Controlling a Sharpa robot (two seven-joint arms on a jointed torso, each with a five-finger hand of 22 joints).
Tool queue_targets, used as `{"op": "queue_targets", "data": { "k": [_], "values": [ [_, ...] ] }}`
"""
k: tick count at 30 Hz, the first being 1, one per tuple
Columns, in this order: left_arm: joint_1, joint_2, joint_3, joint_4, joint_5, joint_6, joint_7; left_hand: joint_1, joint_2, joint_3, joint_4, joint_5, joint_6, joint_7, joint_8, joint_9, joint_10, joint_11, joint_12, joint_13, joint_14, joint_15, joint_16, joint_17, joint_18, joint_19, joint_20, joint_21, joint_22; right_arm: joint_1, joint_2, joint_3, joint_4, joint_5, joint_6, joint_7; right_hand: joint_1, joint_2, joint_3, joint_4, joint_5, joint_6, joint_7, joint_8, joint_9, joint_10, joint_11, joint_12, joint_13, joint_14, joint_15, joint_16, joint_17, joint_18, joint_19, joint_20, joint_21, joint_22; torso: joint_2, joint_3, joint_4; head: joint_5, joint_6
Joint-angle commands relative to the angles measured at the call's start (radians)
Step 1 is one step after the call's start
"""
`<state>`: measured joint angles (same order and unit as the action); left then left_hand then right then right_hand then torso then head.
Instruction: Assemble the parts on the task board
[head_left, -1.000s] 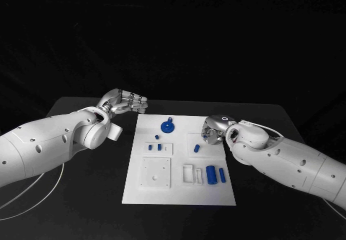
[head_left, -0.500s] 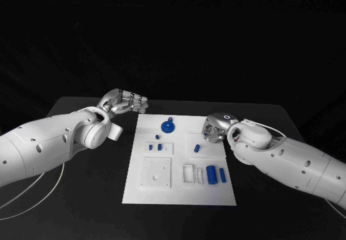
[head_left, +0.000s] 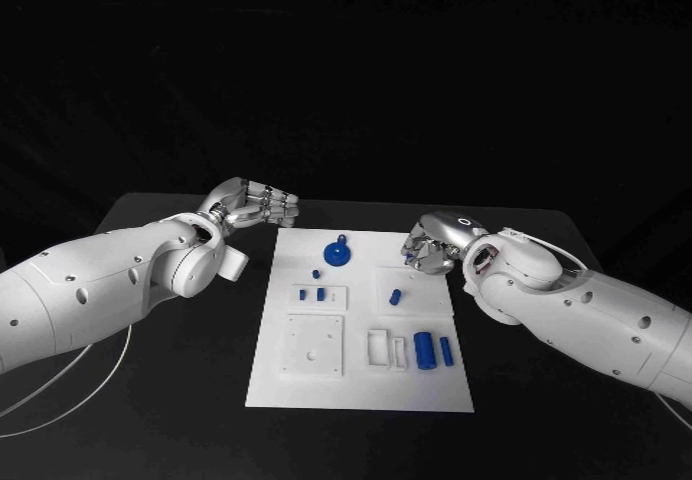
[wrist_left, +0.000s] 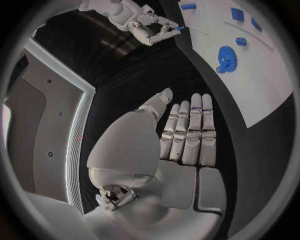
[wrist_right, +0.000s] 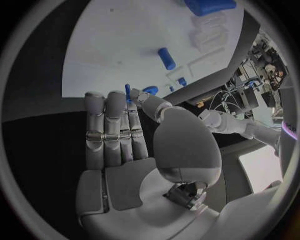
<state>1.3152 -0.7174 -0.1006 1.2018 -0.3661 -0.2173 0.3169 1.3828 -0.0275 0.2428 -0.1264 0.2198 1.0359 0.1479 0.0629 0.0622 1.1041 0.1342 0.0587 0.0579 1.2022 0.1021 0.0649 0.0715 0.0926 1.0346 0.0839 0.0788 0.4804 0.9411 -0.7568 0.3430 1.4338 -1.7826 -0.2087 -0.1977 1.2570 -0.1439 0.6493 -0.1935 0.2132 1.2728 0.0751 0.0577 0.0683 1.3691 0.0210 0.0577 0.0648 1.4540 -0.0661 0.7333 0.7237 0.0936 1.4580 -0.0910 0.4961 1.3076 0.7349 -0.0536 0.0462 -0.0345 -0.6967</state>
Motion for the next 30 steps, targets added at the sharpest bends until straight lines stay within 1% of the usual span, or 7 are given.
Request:
{"op": "queue_targets", "data": {
  "k": [1,5,9,15,22,25,30],
  "values": [
    [0.001,-0.001,0.001,0.005,-0.004,0.011,0.006,-0.011,0.003,0.008,0.0,0.002,-0.005,0.0,0.001,0.001,-0.007,0.0,0.001,0.0,-0.007,0.003,-0.004,-0.001,-0.012,-0.007,-0.002,0.001,0.004,-0.001,0.0,0.002,0.028,0.106,-0.06,0.087,0.006,0.01,-0.006,-0.001,0.003,0.007,0.0,0.006,0.001,0.007,-0.002,0.002,-0.001,-0.004,-0.003,0.003,-0.003,0.016,0.018,0.0,-0.01,0.008,0.0,-0.0015,0.0007,0.003,0.003],
    [0.001,-0.001,0.001,0.008,-0.004,0.006,0.008,-0.01,0.003,0.01,-0.001,0.007,-0.005,0.0,0.001,0.0,-0.007,0.001,0.001,0.0,-0.007,0.003,-0.004,-0.001,-0.012,-0.008,-0.002,0.001,0.009,-0.006,0.003,0.004,0.071,0.138,-0.082,0.119,0.008,0.013,-0.014,-0.001,0.007,0.008,0.0,0.006,0.001,0.007,-0.002,0.003,-0.001,-0.003,-0.003,0.001,-0.006,0.016,0.021,0.0,-0.018,0.011,0.0,-0.0017,0.0037,0.01,0.003],
    [0.001,0.0,0.001,0.011,-0.004,-0.008,0.011,-0.017,0.001,0.013,-0.001,-0.004,-0.004,-0.001,0.002,0.001,-0.005,0.0,0.001,0.0,-0.006,0.002,-0.004,-0.001,-0.012,-0.013,-0.001,0.0,0.038,-0.016,0.01,0.004,0.107,0.137,-0.09,0.13,0.007,0.013,-0.014,-0.001,0.007,0.008,0.0,0.006,0.001,0.007,-0.002,0.002,-0.001,-0.003,-0.004,0.001,-0.006,0.016,0.021,0.0,-0.018,0.012,-0.002,-0.0048,0.0051,0.023,0.005],
    [0.001,0.002,0.001,0.023,0.006,-0.06,0.009,-0.02,0.002,0.009,0.005,-0.012,-0.001,-0.002,0.001,0.001,-0.003,-0.001,0.001,0.0,-0.003,0.002,-0.003,0.0,-0.012,-0.009,0.0,-0.004,0.038,-0.027,0.04,0.0,0.135,0.077,-0.092,0.125,0.009,0.014,-0.019,-0.003,0.003,0.011,-0.001,0.007,0.001,0.009,-0.003,0.002,-0.001,-0.003,-0.004,0.002,-0.006,0.016,0.023,0.0,-0.02,0.016,-0.001,-0.0054,0.0012,0.048,0.009],
    [0.001,0.009,0.001,0.029,0.03,-0.09,0.011,-0.021,0.002,0.009,0.008,-0.013,0.001,-0.003,0.002,0.001,-0.001,-0.002,0.001,0.0,-0.003,0.002,-0.004,0.0,-0.012,-0.007,0.0,-0.006,0.036,-0.035,0.084,-0.029,0.143,-0.017,-0.067,0.094,0.008,0.013,-0.014,-0.007,0.002,0.012,-0.001,0.006,0.001,0.01,-0.003,0.002,-0.002,-0.003,-0.004,0.003,-0.006,0.015,0.026,0.0,-0.022,0.023,-0.003,-0.009,-0.0004,0.068,0.008],
    [0.001,0.015,0.001,0.028,0.038,-0.095,0.009,-0.021,0.002,0.009,0.008,-0.013,0.001,-0.003,0.002,0.001,-0.001,-0.002,0.001,0.0,-0.003,0.002,-0.004,0.0,-0.012,-0.007,0.0,-0.006,0.036,-0.037,0.102,-0.047,0.144,-0.044,-0.051,0.085,0.008,0.013,-0.014,-0.008,0.0,0.013,-0.001,0.006,0.001,0.011,-0.003,0.002,-0.002,-0.003,-0.004,0.003,-0.006,0.014,0.026,0.0,-0.025,0.025,-0.003,-0.008,-0.0005,0.068,0.007],
    [0.002,0.021,0.002,0.029,0.044,-0.087,0.004,-0.024,0.003,0.01,0.013,-0.013,-0.001,-0.002,0.001,0.001,-0.003,-0.001,0.001,0.0,-0.007,0.003,-0.004,0.0,-0.012,-0.007,0.001,-0.009,0.03,-0.041,0.13,-0.077,0.139,-0.072,-0.028,0.076,0.008,0.013,-0.014,-0.008,0.001,0.013,-0.001,0.006,0.001,0.011,-0.003,0.002,-0.002,-0.003,-0.004,0.003,-0.006,0.014,0.026,-0.001,-0.029,0.026,-0.003,-0.0109,0.0001,0.075,0.005]
  ]
}}
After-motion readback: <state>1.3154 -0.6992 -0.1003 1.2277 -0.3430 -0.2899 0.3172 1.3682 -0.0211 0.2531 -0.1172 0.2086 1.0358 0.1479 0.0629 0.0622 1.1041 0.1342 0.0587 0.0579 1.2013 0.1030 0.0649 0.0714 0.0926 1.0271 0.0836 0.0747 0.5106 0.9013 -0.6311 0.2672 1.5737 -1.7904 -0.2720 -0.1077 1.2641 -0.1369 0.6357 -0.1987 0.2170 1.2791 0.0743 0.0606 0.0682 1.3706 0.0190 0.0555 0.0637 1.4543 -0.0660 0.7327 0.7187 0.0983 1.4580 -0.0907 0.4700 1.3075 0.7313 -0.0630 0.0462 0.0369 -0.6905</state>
